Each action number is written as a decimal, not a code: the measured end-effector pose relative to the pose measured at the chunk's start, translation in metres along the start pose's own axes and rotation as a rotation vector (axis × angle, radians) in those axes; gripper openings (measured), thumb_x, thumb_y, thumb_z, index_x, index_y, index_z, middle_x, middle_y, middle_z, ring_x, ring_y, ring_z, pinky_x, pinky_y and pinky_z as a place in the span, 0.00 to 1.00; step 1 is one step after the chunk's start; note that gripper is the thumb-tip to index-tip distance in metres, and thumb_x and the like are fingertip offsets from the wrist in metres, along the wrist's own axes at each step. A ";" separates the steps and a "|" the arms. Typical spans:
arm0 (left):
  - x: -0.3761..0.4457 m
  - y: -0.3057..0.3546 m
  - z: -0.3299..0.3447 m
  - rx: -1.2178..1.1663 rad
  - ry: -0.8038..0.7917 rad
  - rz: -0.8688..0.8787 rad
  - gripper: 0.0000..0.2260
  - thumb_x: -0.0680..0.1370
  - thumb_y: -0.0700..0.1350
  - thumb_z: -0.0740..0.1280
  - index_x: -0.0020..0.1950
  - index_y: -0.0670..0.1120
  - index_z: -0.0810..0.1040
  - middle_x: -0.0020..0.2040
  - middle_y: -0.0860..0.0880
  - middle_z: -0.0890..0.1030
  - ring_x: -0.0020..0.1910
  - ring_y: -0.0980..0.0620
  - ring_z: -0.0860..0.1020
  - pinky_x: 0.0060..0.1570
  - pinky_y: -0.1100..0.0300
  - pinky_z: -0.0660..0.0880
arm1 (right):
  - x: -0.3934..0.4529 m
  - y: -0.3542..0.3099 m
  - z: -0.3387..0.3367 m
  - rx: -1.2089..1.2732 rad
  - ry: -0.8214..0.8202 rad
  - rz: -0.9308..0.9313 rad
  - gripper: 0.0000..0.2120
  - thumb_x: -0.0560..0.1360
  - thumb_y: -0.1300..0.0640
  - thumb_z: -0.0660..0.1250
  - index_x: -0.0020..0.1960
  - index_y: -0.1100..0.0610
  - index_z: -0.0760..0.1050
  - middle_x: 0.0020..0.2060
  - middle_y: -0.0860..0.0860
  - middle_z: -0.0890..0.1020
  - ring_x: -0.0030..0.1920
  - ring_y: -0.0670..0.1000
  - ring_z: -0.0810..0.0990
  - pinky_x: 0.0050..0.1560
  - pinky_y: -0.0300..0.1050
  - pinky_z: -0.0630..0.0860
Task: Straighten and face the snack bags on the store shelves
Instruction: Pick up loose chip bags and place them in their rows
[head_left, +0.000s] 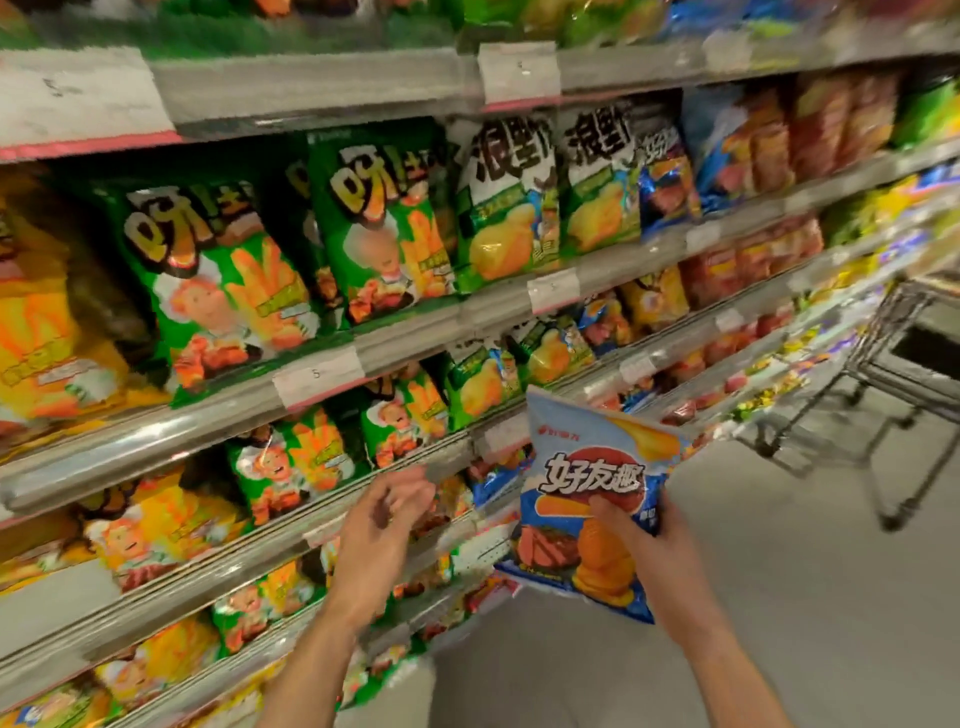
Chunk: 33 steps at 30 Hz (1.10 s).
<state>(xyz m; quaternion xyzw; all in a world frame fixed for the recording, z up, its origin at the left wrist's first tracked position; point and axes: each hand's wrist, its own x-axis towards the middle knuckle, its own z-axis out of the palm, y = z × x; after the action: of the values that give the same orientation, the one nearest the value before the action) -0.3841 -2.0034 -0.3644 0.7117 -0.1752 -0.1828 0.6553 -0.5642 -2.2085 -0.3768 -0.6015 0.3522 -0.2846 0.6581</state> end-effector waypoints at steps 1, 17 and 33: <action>0.011 -0.001 0.012 0.010 -0.008 0.001 0.07 0.78 0.47 0.73 0.56 0.48 0.82 0.47 0.51 0.87 0.51 0.56 0.84 0.60 0.53 0.77 | 0.012 0.000 -0.008 0.005 0.005 -0.008 0.18 0.72 0.55 0.77 0.61 0.49 0.79 0.49 0.42 0.87 0.50 0.43 0.85 0.49 0.42 0.79; 0.180 -0.003 0.198 -0.078 -0.052 -0.037 0.06 0.79 0.43 0.71 0.55 0.51 0.82 0.50 0.55 0.86 0.52 0.56 0.84 0.55 0.57 0.77 | 0.217 -0.026 -0.106 -0.083 0.017 -0.019 0.19 0.74 0.58 0.76 0.63 0.54 0.76 0.53 0.50 0.87 0.55 0.52 0.86 0.61 0.61 0.79; 0.225 -0.012 0.326 -0.019 0.390 -0.039 0.08 0.80 0.34 0.69 0.58 0.39 0.80 0.53 0.46 0.84 0.53 0.51 0.82 0.37 0.71 0.78 | 0.398 -0.020 -0.173 -0.081 -0.341 0.050 0.33 0.66 0.49 0.82 0.67 0.51 0.75 0.56 0.49 0.86 0.58 0.53 0.84 0.64 0.61 0.77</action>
<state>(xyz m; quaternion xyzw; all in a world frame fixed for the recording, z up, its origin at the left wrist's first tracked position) -0.3476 -2.3958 -0.4073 0.7308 -0.0293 -0.0559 0.6796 -0.4680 -2.6304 -0.4102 -0.6580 0.2615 -0.1474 0.6906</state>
